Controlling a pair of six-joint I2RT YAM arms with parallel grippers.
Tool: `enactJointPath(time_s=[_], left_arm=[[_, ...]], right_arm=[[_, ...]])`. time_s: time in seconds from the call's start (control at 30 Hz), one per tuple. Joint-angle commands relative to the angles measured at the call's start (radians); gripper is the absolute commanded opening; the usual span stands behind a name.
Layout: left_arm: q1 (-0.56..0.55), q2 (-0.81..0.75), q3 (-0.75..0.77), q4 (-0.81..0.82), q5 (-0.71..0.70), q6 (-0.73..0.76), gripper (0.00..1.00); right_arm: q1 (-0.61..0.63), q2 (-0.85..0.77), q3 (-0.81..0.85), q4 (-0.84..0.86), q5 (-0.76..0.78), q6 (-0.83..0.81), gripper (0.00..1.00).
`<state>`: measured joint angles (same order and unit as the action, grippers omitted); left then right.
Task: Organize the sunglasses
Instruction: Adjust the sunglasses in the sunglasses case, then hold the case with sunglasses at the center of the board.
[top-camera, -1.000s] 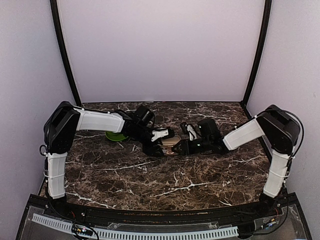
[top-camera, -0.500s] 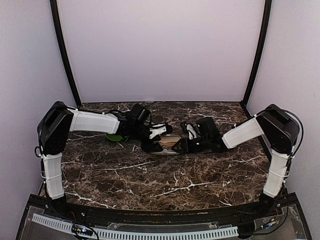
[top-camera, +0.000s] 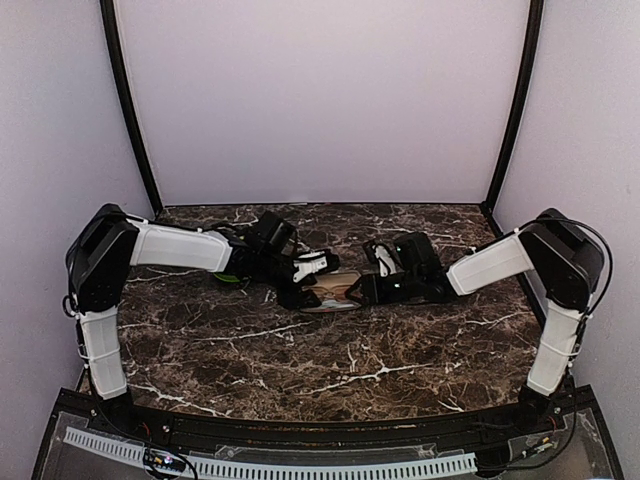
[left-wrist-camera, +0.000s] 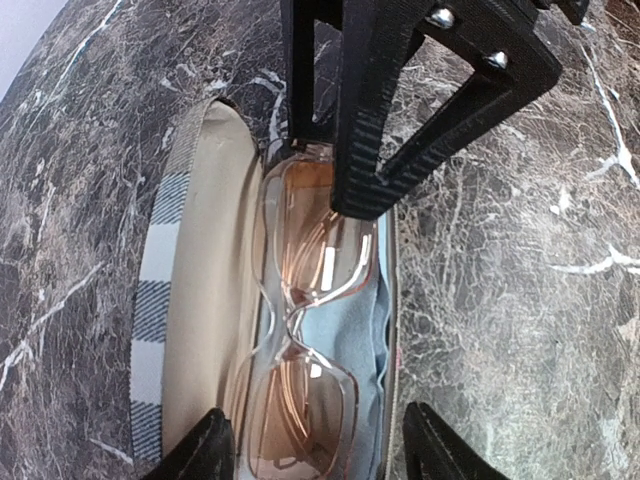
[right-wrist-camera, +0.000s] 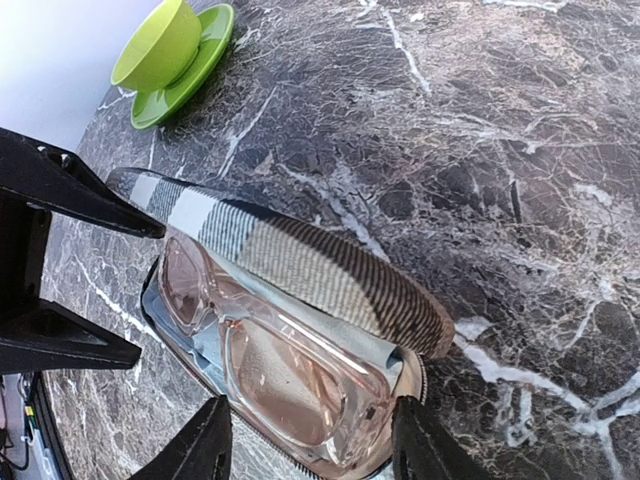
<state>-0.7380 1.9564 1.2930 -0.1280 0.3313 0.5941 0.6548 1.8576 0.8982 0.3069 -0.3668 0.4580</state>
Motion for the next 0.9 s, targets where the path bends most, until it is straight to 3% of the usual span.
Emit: enactJointPath(time_s=[0.0,0.37,0.67,0.87], left_arm=[[-0.005,-0.093,-0.043,0.030,0.002,-0.013,0.59],[-0.005,-0.230,-0.206,0.189,-0.016,-0.107,0.59],[-0.003,-0.361,-0.425,0.492,-0.149,-0.330,0.57],[-0.003,-0.367,-0.487,0.580,-0.288,-0.465,0.57]], right_arm=[[0.003,-0.037,0.021,-0.034,0.030,-0.016,0.56],[0.008,-0.086,0.017,-0.087,0.086,-0.024,0.61],[0.010,-0.130,0.005,-0.092,0.095,-0.016,0.63],[0.011,-0.114,0.029,-0.098,0.114,0.014,0.64]])
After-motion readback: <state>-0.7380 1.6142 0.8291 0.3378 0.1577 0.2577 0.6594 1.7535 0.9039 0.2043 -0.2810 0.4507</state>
